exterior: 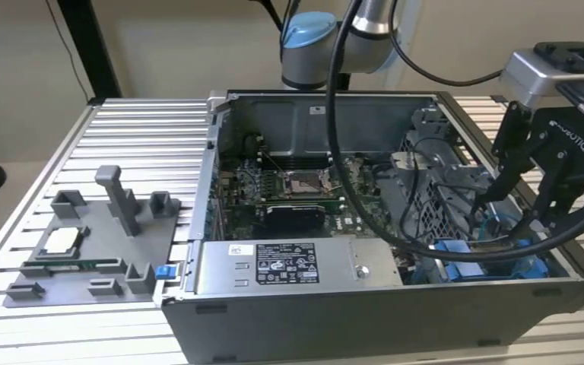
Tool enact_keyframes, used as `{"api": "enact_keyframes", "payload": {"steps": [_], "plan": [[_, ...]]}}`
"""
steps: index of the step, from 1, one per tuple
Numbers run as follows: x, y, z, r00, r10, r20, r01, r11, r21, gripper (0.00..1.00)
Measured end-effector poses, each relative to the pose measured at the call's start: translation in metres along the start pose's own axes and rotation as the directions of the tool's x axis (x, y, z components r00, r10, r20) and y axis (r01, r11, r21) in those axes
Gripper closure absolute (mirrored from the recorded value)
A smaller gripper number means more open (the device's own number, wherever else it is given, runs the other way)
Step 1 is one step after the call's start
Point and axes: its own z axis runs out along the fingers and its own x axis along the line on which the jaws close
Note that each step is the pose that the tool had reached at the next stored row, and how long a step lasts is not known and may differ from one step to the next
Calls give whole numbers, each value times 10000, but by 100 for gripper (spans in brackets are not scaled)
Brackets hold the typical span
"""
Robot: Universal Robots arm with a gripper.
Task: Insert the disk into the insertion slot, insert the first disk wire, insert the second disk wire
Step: 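Insert the disk into the insertion slot, then insert the first disk wire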
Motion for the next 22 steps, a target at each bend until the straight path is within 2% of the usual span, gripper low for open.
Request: {"api": "enact_keyframes", "payload": {"steps": [2, 11, 19, 22], "plan": [[-1, 1, -27, 10000, 0, 1, 0, 10000, 0, 0], [-11, 2, -33, 10000, 0, -2, 0, 10000, 0, 0], [-62, 6, -60, 10000, -4, -14, 4, 10000, 3, 0], [-106, 17, -58, 10000, -11, -19, 11, 10000, 17, 0]]}}
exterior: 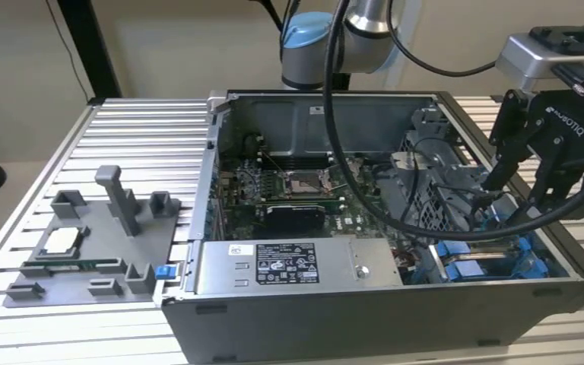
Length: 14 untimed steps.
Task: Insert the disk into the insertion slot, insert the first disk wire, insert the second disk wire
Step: 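Insert the first disk wire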
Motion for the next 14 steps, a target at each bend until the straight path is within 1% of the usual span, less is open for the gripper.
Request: {"api": "enact_keyframes", "payload": {"steps": [3, 6, 7, 8, 14], "plan": [[-45, 32, 3, 10000, -13, -20, 13, 10000, 33, 0], [-64, 82, 9, 10000, -36, -92, 37, 10000, 93, 0], [-63, 93, 13, 9999, -57, -102, 58, 9999, 125, 0], [-63, 105, 19, 9999, -77, -105, 79, 9998, 180, 0], [-75, 193, 86, 9998, -155, -107, 161, 9980, 619, 0]]}}
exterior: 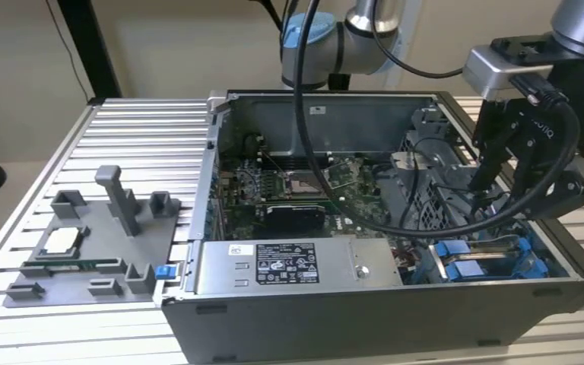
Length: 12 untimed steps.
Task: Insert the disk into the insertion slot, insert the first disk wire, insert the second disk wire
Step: 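Insert the first disk wire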
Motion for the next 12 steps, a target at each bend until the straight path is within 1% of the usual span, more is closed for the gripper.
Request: {"api": "enact_keyframes", "payload": {"steps": [2, 3, 4, 7, 9, 12], "plan": [[-7, 23, 20, 10000, -39, 0, 39, 9999, 142, 0], [-12, 29, 27, 10000, -74, 1, 74, 9998, 190, 0], [-15, 34, 31, 9999, -114, 1, 114, 9997, 219, 0], [-21, 50, 36, 9998, -221, 5, 221, 9994, 277, 0], [-21, 57, 34, 9997, -230, 11, 229, 9993, 289, 0], [-23, 59, -4, 9996, -277, 11, 277, 9992, 302, 0]]}}
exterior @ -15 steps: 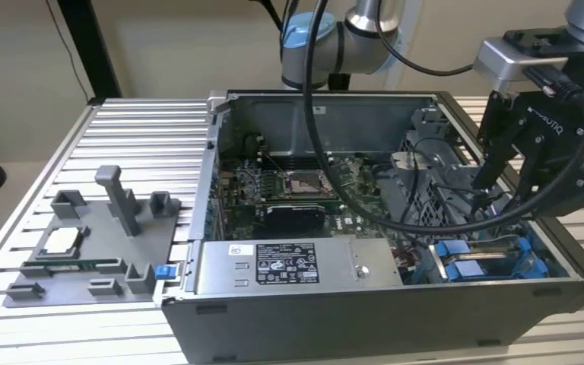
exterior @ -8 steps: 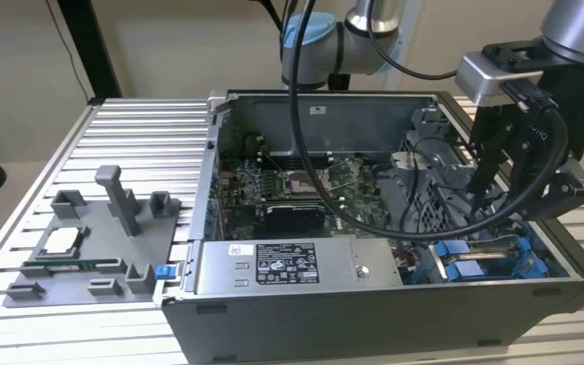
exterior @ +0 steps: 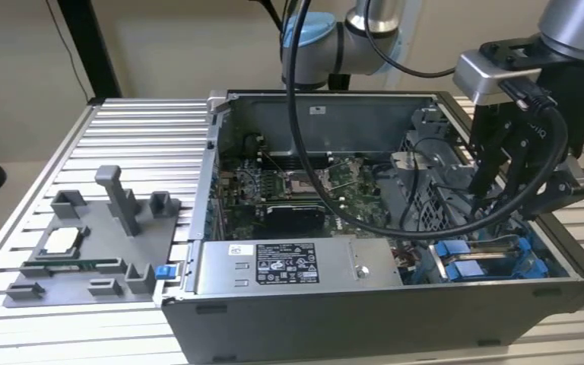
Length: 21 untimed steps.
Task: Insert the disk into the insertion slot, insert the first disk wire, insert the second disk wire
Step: 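Insert the first disk wire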
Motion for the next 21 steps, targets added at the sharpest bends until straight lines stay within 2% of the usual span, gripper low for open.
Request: {"api": "enact_keyframes", "payload": {"steps": [6, 21], "plan": [[0, 10, 1, 10000, -62, 3, 62, 10000, 37, 0], [-23, 12, 35, 10000, 38, 2, -38, 10000, 31, 0]]}}
